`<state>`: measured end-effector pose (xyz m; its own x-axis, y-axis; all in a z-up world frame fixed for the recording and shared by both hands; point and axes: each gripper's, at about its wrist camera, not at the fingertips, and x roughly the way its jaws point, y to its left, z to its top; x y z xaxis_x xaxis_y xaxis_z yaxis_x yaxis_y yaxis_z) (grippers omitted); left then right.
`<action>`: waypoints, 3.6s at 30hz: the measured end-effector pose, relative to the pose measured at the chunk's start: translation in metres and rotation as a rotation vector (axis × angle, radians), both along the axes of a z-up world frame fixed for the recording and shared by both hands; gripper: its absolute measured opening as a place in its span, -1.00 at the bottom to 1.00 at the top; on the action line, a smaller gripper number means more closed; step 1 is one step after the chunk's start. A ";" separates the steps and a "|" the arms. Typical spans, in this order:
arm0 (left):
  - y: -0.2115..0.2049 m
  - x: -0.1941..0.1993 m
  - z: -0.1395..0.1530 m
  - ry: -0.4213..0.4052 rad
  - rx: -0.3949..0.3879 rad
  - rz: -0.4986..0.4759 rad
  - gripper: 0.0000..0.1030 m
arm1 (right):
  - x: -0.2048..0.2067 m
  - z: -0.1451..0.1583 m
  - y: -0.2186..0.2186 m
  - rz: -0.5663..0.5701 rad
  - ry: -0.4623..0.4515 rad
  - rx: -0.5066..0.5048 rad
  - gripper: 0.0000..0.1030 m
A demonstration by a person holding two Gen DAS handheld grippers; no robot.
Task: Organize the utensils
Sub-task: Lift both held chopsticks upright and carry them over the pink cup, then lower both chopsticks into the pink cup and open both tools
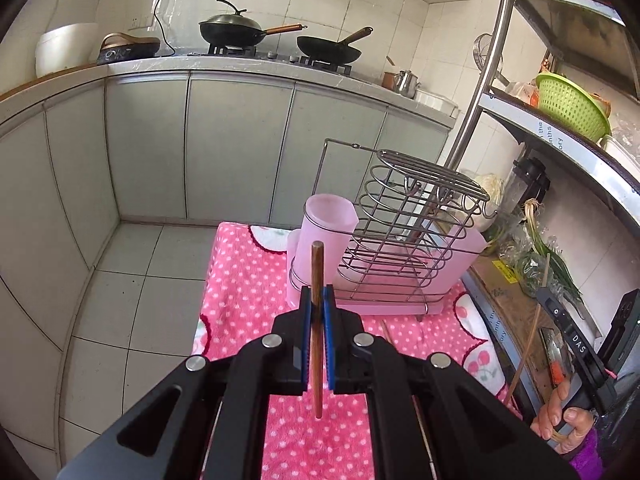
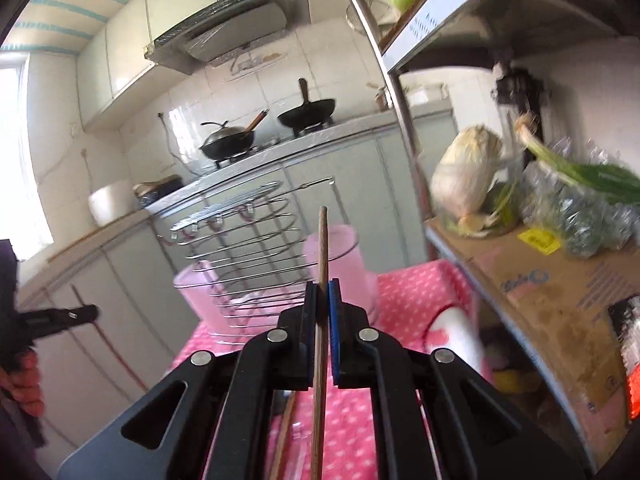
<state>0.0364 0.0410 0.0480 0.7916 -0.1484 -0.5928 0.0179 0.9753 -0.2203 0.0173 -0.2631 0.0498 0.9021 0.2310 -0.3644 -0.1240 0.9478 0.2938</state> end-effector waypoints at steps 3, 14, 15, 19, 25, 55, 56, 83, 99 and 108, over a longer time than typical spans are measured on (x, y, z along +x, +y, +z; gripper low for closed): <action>-0.002 0.002 -0.004 0.011 0.005 -0.003 -0.91 | 0.003 -0.015 -0.003 -0.013 0.014 -0.003 -0.88; -0.005 0.007 -0.013 0.031 0.000 0.004 -0.91 | -0.027 -0.019 -0.014 -0.040 -0.082 -0.012 -0.88; -0.006 0.007 -0.012 0.030 -0.001 0.003 -0.91 | -0.027 -0.016 -0.012 -0.043 -0.105 -0.017 -0.88; -0.008 0.007 -0.012 0.033 -0.002 0.003 -0.91 | -0.020 -0.024 -0.004 -0.024 -0.125 -0.017 -0.88; -0.008 0.006 -0.010 0.024 -0.002 -0.004 -0.91 | -0.031 -0.034 0.000 0.027 -0.052 -0.008 -0.88; -0.002 0.005 0.039 -0.084 0.058 0.003 -0.91 | -0.025 0.073 -0.003 0.115 0.124 -0.055 -0.88; 0.000 0.006 0.046 -0.095 0.062 0.007 -0.91 | -0.020 0.082 -0.003 0.113 0.113 -0.059 -0.88; -0.013 0.150 0.140 -0.113 0.100 0.041 -0.91 | 0.176 0.141 0.005 0.065 0.154 -0.164 -0.88; -0.015 0.217 0.049 0.160 0.111 0.004 -0.91 | 0.232 0.069 0.020 0.126 0.421 -0.179 -0.88; -0.015 0.225 0.040 0.178 0.081 -0.007 -0.89 | 0.239 0.066 0.032 0.158 0.437 -0.206 -0.87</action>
